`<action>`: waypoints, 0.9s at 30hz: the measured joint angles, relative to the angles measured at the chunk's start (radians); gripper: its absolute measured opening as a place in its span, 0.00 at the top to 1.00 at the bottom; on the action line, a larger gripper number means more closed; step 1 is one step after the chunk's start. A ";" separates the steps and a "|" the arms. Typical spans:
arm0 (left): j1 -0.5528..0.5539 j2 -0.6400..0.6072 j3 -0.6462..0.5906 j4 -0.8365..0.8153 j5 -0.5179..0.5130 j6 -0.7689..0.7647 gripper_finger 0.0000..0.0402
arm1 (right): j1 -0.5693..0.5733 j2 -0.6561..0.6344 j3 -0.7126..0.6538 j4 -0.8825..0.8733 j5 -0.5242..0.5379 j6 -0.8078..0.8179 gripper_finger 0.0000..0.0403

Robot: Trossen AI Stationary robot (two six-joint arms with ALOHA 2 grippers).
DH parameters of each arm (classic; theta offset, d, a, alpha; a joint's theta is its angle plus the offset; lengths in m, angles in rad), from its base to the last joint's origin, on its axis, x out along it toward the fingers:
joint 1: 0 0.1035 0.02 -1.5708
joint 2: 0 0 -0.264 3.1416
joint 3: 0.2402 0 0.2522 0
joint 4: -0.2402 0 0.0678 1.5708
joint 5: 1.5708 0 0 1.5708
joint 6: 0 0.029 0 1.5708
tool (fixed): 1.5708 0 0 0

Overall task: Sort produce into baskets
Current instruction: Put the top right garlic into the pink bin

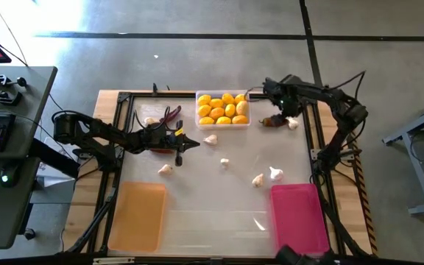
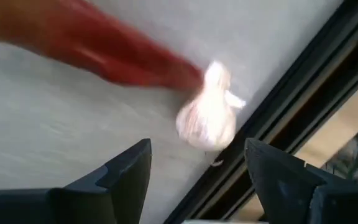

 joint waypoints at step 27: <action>0.001 0.000 0.000 0.040 0.000 0.016 1.00 | -0.017 0.001 -0.169 0.126 0.109 0.026 0.65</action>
